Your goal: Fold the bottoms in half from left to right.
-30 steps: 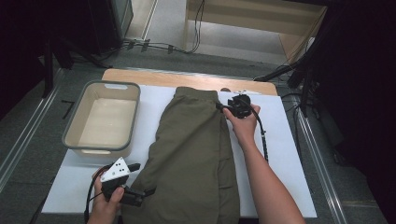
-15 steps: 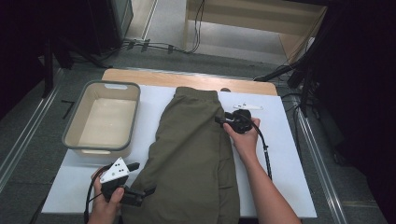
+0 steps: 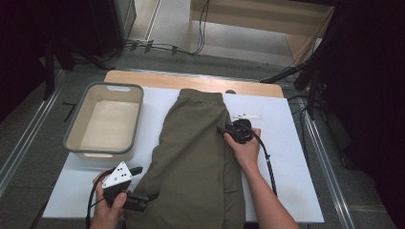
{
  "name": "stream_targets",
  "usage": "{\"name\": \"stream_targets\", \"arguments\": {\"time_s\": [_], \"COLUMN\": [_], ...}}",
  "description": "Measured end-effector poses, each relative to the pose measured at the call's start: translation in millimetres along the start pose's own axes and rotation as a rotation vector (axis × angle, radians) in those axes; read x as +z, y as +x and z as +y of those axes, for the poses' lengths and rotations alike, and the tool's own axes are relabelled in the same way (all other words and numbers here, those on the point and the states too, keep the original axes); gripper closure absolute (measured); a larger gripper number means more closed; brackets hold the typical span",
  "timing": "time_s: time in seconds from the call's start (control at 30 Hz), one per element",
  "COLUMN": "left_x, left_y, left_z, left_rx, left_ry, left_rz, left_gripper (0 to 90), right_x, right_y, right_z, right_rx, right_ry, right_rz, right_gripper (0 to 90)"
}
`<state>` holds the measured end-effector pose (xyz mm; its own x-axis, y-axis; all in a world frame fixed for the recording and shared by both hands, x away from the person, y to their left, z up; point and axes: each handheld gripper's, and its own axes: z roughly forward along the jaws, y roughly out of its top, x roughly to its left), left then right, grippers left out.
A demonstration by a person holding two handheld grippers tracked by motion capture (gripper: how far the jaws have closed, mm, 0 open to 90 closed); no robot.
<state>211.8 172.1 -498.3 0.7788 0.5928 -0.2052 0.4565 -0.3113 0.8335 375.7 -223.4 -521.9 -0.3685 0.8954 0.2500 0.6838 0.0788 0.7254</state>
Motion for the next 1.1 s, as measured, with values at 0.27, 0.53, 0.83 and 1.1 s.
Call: {"name": "stream_targets", "arguments": {"time_s": [0.27, 0.53, 0.83, 1.1], "left_x": [0.1, -0.7, -0.3, 1.4], "left_y": [-1.2, -0.4, -0.3, -2.5], "left_z": [0.1, -0.4, -0.7, -0.5], "left_rx": [0.001, -0.004, -0.003, -0.001], "left_ry": [0.000, -0.003, 0.001, 0.003], "left_rz": [0.002, 0.003, 0.002, 0.001], "left_gripper": [0.0, 0.0, 0.0, 0.0], "right_x": [-6.4, -35.5, -32.5, -54.3], "right_y": [1.9, -7.7, -26.5, -15.9], "right_z": [-1.5, 10.7, -3.3, -15.0], "right_rx": [-0.042, -0.035, 0.010, -0.005], "right_ry": [-0.030, -0.093, -0.093, -0.119], "right_rz": [-0.002, 0.016, -0.075, -0.023], "right_gripper": [85.3, 87.4, 60.2, 40.3]}}
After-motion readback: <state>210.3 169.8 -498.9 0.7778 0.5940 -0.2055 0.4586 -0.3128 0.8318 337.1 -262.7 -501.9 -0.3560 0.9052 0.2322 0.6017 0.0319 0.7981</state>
